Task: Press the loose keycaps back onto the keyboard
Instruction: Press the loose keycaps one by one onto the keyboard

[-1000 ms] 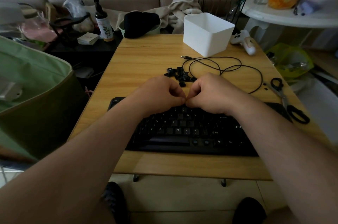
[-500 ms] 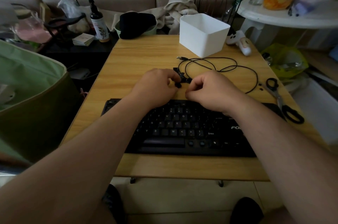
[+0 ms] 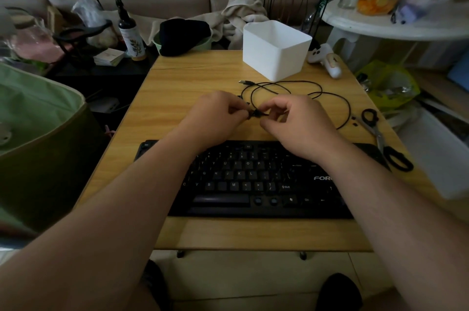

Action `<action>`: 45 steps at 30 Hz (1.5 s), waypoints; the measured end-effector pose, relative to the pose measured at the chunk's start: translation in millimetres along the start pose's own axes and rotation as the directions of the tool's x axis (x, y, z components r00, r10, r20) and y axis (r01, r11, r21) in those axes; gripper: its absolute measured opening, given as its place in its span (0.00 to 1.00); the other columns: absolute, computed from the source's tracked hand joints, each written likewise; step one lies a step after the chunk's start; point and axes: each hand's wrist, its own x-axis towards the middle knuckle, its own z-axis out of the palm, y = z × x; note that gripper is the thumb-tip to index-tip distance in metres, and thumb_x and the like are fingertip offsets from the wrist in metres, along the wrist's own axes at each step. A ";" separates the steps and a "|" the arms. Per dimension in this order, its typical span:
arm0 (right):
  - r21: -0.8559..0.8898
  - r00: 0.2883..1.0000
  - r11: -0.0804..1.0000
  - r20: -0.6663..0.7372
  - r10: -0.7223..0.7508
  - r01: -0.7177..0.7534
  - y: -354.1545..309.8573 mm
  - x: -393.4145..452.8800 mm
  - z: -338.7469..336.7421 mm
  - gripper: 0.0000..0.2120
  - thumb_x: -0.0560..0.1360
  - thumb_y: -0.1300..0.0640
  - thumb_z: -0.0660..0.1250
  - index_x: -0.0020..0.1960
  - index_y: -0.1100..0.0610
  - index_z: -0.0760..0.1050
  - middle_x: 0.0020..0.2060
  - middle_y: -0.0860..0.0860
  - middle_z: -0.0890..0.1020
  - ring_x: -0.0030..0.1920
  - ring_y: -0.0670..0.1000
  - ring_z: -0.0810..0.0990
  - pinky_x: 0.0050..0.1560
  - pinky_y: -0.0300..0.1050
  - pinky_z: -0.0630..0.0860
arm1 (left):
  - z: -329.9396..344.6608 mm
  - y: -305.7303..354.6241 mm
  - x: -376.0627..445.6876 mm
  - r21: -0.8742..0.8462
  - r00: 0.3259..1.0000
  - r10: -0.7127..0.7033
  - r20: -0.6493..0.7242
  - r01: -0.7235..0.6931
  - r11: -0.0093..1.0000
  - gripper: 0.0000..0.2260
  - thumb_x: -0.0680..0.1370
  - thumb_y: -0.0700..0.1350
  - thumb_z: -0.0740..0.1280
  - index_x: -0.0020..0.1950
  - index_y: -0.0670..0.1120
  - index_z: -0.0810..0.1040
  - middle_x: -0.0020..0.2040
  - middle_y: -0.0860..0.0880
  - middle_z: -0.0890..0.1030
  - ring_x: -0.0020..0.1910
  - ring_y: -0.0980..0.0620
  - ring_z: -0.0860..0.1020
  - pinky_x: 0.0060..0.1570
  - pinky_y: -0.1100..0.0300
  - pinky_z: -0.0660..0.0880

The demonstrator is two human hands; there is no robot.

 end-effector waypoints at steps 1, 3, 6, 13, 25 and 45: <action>0.000 0.999 0.999 -0.008 -0.038 0.038 -0.5 -0.9 0.6 0.12 0.75 0.53 0.76 0.56 0.41 0.83 0.43 0.41 0.82 0.39 0.40 0.78 0.40 0.34 0.70 | -0.6 3.2 -3.3 -0.153 1.000 -0.021 0.009 0.022 0.988 0.07 0.82 0.47 0.69 0.57 0.54 0.86 0.43 0.57 0.85 0.38 0.65 0.78 0.41 0.68 0.75; 0.007 0.993 0.994 -0.057 -0.106 0.107 -2.2 -1.3 2.1 0.14 0.74 0.54 0.77 0.57 0.40 0.83 0.45 0.40 0.82 0.39 0.41 0.78 0.39 0.32 0.71 | -2.1 9.5 -9.4 -0.368 0.996 -0.076 0.046 0.087 0.926 0.08 0.83 0.45 0.69 0.58 0.52 0.86 0.41 0.56 0.85 0.36 0.62 0.78 0.38 0.65 0.75; 0.022 0.975 0.983 -0.134 -0.175 0.180 -3.3 -1.7 3.0 0.12 0.73 0.56 0.78 0.54 0.44 0.85 0.44 0.40 0.82 0.39 0.42 0.79 0.40 0.32 0.73 | -4.2 14.0 -15.7 -0.495 0.988 -0.105 0.112 0.148 0.856 0.08 0.84 0.43 0.68 0.60 0.49 0.85 0.43 0.55 0.85 0.41 0.59 0.78 0.45 0.60 0.76; 0.005 0.969 0.977 -0.126 -0.210 0.213 -3.0 -7.9 3.4 0.14 0.71 0.59 0.80 0.53 0.44 0.85 0.44 0.39 0.80 0.39 0.43 0.79 0.42 0.30 0.72 | -6.2 9.1 -20.9 -0.515 0.977 -0.104 0.188 0.188 0.837 0.09 0.83 0.40 0.69 0.58 0.49 0.86 0.47 0.51 0.86 0.41 0.57 0.78 0.44 0.60 0.75; 0.013 0.971 0.978 -0.125 -0.205 0.208 -4.9 -15.8 -1.1 0.14 0.71 0.58 0.79 0.54 0.47 0.85 0.43 0.40 0.81 0.39 0.43 0.79 0.40 0.28 0.73 | -9.2 13.6 -26.8 -0.494 0.987 -0.056 0.149 0.124 0.861 0.07 0.81 0.42 0.71 0.55 0.53 0.85 0.42 0.55 0.87 0.41 0.59 0.80 0.46 0.59 0.76; -0.248 0.999 0.969 0.038 -0.008 0.017 49.5 -68.4 -114.2 0.06 0.76 0.49 0.74 0.52 0.41 0.84 0.45 0.40 0.83 0.46 0.41 0.81 0.46 0.44 0.78 | 55.1 78.9 -62.0 0.051 0.950 0.308 0.043 -0.310 0.949 0.19 0.82 0.41 0.64 0.71 0.57 0.76 0.59 0.60 0.84 0.62 0.54 0.75 0.61 0.56 0.74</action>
